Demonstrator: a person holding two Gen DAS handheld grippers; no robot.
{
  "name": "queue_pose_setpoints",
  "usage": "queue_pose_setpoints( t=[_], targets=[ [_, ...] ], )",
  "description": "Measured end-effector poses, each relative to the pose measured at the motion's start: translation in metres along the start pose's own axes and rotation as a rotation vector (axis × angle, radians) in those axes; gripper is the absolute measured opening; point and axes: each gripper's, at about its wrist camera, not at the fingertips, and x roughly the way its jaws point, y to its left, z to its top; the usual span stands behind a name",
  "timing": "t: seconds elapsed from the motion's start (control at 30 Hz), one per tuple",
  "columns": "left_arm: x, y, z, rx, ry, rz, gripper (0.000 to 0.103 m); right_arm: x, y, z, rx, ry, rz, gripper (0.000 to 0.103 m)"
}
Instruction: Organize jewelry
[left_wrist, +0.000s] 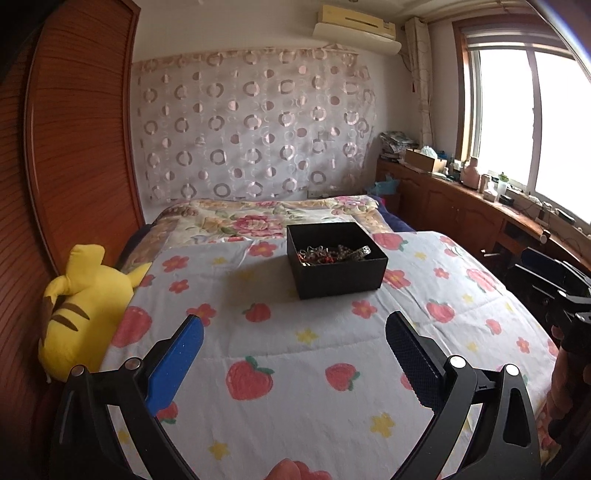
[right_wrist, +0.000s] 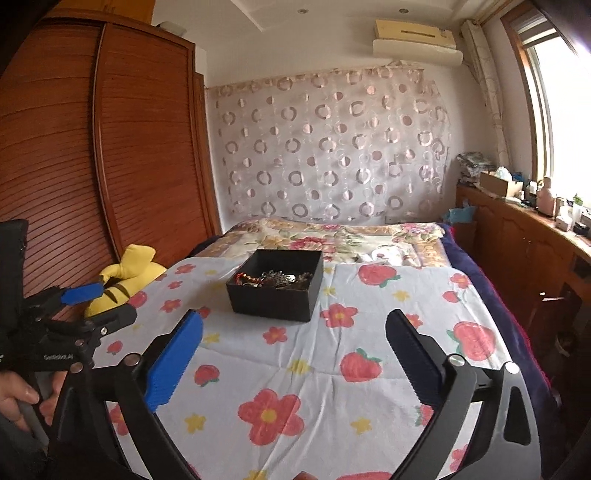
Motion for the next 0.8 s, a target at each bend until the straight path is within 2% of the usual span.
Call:
queue_pose_setpoints(
  t=[0.47,0.8],
  targets=[
    [-0.007,-0.004,-0.005,-0.007,-0.006,0.012,0.095,0.002,0.001,-0.008,0.012,0.004,-0.038,0.101],
    [-0.011,-0.008,0.004,0.0,-0.02,0.026,0.095,0.002,0.001,-0.01,0.018,-0.004,-0.06,0.101]
  ],
)
